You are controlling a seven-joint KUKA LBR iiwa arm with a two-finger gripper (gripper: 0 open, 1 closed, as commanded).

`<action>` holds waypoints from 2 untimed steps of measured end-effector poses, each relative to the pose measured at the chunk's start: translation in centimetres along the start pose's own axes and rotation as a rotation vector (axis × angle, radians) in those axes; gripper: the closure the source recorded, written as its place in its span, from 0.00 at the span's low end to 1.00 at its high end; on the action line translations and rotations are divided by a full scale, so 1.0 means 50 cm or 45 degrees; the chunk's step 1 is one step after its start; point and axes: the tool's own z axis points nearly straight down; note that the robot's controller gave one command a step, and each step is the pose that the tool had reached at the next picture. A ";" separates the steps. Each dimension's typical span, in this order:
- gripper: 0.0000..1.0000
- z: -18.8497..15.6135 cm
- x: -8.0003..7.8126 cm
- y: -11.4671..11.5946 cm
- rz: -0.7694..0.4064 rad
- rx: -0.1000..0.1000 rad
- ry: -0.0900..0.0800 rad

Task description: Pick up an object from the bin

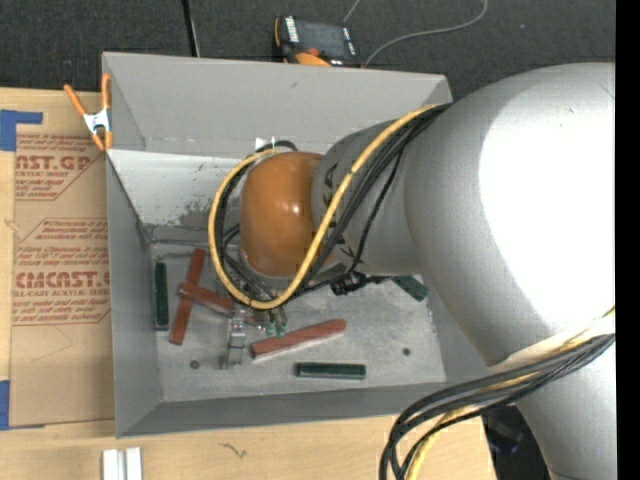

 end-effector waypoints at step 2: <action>1.00 -0.278 -0.014 0.023 0.058 -0.010 -0.021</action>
Offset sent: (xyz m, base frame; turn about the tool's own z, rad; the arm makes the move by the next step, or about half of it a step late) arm 0.0000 0.0000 0.0000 0.0000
